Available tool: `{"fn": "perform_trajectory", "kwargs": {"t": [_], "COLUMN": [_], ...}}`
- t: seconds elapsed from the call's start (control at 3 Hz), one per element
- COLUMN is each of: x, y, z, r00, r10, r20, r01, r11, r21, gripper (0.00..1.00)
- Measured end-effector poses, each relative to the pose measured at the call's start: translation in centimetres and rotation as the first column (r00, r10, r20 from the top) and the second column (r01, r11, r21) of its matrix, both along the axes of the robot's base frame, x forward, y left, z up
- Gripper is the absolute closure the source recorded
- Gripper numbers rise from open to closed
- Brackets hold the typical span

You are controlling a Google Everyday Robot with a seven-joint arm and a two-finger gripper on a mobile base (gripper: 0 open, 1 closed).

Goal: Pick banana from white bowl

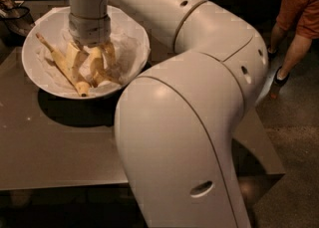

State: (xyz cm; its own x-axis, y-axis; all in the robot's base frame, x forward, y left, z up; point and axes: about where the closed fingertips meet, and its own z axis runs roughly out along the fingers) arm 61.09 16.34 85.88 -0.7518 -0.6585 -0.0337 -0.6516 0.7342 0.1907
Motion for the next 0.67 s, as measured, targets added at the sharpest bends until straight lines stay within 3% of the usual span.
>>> {"fn": "perform_trajectory", "kwargs": {"t": [0.33,0.67], "x": [0.00,0.00], "y": [0.00,0.00], "z": [0.00,0.00], "r00": [1.0000,1.0000], "r10": [0.000,0.000], "r20": [0.000,0.000], "r01": [0.000,0.000], "r11": [1.000,1.000], "r21": [0.000,0.000], "gripper": [0.47,0.47]}}
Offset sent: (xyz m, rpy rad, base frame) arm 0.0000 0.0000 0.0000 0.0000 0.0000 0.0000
